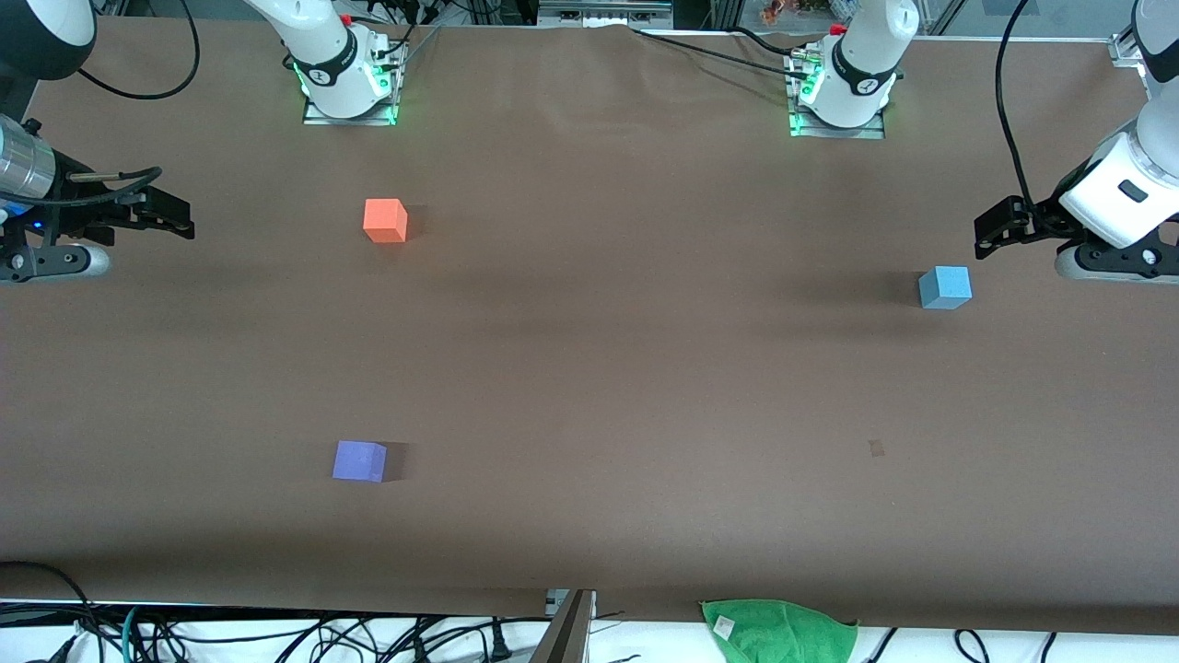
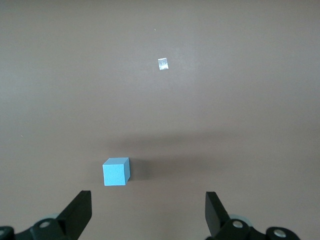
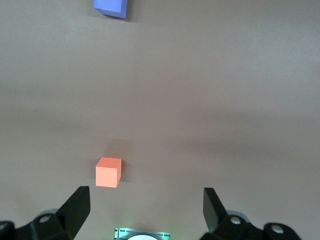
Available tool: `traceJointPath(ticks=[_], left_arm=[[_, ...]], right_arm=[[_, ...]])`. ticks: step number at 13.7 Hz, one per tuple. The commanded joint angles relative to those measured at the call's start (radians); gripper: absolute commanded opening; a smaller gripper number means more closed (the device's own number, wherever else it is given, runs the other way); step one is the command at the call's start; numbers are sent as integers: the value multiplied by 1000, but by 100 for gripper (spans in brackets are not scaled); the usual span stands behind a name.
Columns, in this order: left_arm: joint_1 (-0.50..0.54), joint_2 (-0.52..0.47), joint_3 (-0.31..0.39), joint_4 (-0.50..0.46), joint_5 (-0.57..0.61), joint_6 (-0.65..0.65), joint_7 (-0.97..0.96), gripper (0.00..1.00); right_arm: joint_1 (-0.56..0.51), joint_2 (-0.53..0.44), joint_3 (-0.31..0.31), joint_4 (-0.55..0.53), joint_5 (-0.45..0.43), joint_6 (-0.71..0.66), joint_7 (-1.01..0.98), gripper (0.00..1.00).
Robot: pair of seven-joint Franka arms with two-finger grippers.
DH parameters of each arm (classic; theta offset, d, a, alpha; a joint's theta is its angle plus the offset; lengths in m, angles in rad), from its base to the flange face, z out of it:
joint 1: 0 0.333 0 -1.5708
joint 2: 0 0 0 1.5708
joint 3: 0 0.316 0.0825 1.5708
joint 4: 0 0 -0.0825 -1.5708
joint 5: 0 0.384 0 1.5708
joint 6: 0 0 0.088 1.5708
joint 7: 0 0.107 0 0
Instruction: Place blue block between orange and purple blocks
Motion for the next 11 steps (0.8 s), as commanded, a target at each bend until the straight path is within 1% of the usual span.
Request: traceJointPath(ticks=[1, 4, 6, 10, 11], left_arm=[[5, 11, -2, 30, -21, -21, -9, 100], [4, 11, -6, 30, -21, -24, -10, 100], [5, 11, -6, 32, -22, -63, 2, 100], [5, 10, -6, 30, -22, -67, -4, 100], [5, 10, -8, 32, -22, -89, -7, 100]], right_arm=[[-2, -4, 1, 3, 15, 1, -1, 100], [0, -4, 1, 3, 15, 1, -1, 100], [-2, -4, 1, 3, 15, 1, 1, 100], [-4, -4, 0, 3, 13, 1, -1, 100], [-4, -4, 0, 3, 13, 1, -1, 100]])
